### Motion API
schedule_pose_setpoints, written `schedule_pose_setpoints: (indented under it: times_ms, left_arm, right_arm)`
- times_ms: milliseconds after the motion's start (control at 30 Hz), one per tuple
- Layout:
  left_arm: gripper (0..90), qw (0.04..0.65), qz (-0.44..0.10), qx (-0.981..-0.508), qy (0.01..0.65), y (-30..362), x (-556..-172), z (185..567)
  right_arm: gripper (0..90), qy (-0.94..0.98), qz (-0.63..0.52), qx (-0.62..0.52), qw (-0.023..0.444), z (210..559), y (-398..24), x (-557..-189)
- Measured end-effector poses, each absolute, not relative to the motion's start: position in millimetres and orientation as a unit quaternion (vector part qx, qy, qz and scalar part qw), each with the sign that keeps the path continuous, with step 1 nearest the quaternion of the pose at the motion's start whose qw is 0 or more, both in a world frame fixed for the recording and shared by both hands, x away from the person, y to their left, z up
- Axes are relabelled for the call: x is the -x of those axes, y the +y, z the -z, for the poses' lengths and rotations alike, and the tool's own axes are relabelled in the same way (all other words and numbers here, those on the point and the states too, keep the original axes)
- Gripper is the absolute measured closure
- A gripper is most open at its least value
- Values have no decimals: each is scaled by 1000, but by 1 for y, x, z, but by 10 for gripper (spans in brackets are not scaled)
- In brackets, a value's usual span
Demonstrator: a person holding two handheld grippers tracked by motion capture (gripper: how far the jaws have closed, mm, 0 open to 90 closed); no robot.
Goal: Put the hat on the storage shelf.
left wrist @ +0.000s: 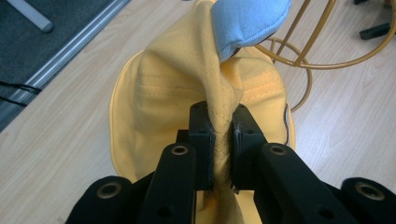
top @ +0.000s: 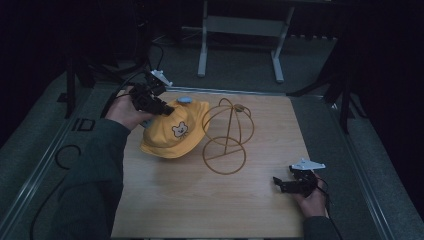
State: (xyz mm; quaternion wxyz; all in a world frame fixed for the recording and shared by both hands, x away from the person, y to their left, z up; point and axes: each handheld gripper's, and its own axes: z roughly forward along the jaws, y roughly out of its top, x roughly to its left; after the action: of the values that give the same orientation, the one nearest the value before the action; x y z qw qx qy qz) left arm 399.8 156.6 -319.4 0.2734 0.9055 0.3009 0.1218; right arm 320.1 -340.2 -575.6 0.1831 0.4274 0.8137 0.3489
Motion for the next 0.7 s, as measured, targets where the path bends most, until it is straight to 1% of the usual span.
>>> schedule_pose_setpoints:
  times_ms: [700]
  left_arm:
    - [816, 316, -143, -883, 317, 186, -388, 297]
  right_arm:
    - [137, 814, -349, -427, 183, 576, -340, -320]
